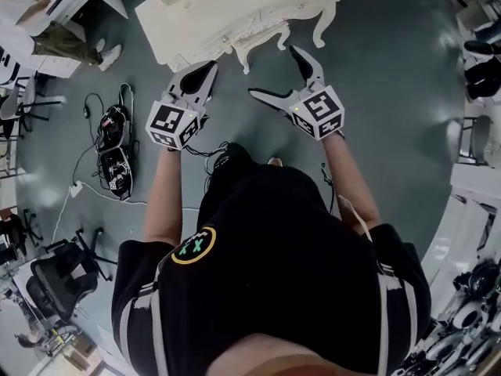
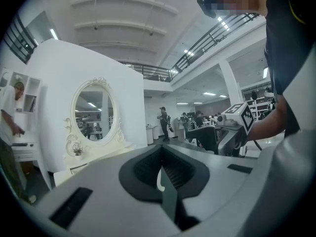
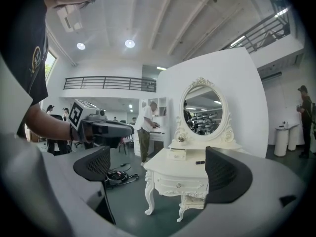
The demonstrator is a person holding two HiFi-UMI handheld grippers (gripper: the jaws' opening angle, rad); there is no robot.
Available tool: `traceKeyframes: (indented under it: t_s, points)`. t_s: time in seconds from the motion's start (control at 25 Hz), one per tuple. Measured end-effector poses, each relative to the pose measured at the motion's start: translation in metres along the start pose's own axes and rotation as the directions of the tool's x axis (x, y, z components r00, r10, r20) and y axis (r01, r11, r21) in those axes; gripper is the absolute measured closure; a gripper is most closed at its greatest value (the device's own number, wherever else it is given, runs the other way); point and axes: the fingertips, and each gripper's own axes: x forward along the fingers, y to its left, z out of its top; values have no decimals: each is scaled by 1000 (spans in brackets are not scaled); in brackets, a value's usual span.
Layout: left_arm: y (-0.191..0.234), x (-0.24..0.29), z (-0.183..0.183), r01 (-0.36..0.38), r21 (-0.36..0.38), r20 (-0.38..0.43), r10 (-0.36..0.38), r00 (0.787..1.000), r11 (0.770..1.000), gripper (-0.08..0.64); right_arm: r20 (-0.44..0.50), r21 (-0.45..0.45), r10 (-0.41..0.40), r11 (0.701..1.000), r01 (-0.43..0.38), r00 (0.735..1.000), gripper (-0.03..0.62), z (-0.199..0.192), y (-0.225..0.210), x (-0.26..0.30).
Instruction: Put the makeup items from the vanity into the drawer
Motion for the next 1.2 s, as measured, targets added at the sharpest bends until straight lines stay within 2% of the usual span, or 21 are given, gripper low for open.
traceKeyframes:
  t_s: [0.2,0.4,0.68,0.92,1.2]
  points:
    - [0,13,-4,1,-1,-14,-1,1000,1000,540,-1,12,-8,1000,8,1000,-8,-6,-15,-1]
    - [20,32,-17,16,-6,-19,-16,1000,1000,540,-9,22,-25,999,25,1000,-8,-16,-35,19]
    - [86,85,-35,42,-25,-7,-42,999,999,540,-38,24,-59,998,60,998,-8,-26,-89,79]
    - [153,131,-45,54,5,-16,-54,998,999,540,-74,24,-66,997,68,995,-8,-27,-138,145]
    - [229,175,-57,79,-35,-7,-79,997,996,540,-108,24,-84,996,87,991,-8,-23,-187,219]
